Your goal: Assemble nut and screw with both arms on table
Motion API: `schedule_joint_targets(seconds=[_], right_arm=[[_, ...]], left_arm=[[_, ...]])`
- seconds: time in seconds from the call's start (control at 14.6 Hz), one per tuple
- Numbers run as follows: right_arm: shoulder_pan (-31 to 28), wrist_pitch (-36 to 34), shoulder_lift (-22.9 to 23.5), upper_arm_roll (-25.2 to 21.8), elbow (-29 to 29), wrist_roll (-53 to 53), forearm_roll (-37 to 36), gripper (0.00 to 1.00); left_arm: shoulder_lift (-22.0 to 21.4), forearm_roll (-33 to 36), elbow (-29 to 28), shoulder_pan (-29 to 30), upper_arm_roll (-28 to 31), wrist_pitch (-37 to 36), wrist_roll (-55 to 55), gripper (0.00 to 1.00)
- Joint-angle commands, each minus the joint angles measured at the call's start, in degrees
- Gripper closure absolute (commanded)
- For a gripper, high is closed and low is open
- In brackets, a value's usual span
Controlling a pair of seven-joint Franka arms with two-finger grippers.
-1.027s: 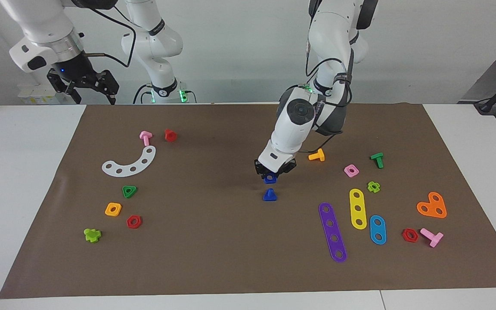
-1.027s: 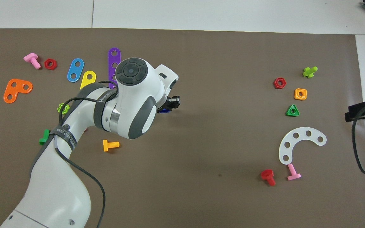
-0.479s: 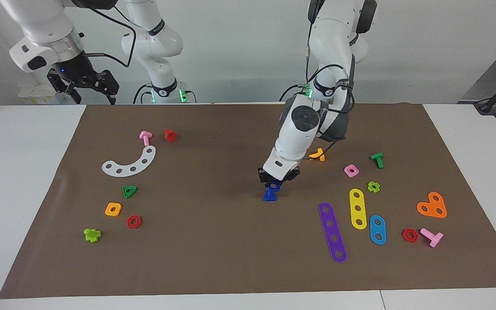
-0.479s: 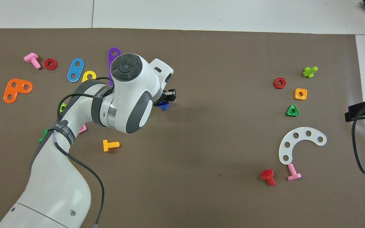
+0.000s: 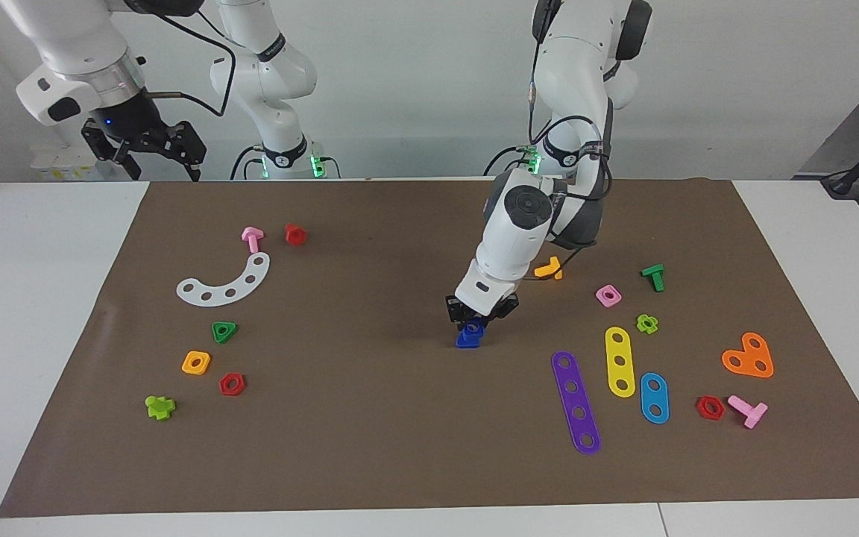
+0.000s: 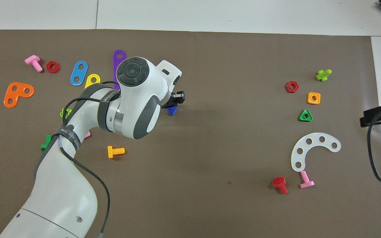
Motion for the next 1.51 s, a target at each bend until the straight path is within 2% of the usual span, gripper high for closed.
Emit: schedule_joint_targets(seconds=[0.0, 0.82, 0.89, 1.03, 1.1, 1.16, 1.23, 1.44], right_arm=[[-0.28, 0.46, -0.81, 0.30, -0.60, -1.26, 0.11, 0.00], [-0.28, 0.46, -0.90, 0.30, -0.60, -1.26, 0.11, 0.00], [-0.28, 0.46, -0.81, 0.30, -0.60, -1.26, 0.10, 0.00], [-0.28, 0.46, -0.81, 0.30, -0.60, -1.26, 0.10, 0.00], [-0.28, 0.46, -0.81, 0.30, -0.60, -1.26, 0.10, 0.00], [-0.28, 0.46, -0.81, 0.30, -0.60, -1.26, 0.10, 0.00], [-0.28, 0.46, -0.81, 0.30, -0.60, -1.26, 0.10, 0.00], [-0.28, 0.46, -0.81, 0.30, -0.60, -1.26, 0.10, 0.00]], left_arm=[[1.02, -0.65, 0.50, -0.07, 0.26, 0.85, -0.37, 0.82], [1.02, -0.57, -3.80, -1.12, 0.35, 4.28, -0.45, 0.82], [1.02, -0.48, -3.81, -1.04, 0.35, 4.19, -0.45, 0.79], [1.02, 0.92, -3.54, -1.04, 0.35, 3.40, -0.37, 0.36], [1.02, 1.02, -3.28, -1.04, 0.35, 3.23, -0.45, 0.05], [1.02, 1.02, -2.84, -0.95, 0.35, 3.14, -0.45, 0.00], [1.02, 0.93, -2.32, -0.86, 0.35, 2.53, -0.45, 0.00], [2.16, 1.63, 4.34, 0.36, 0.53, -7.20, -0.28, 0.00]])
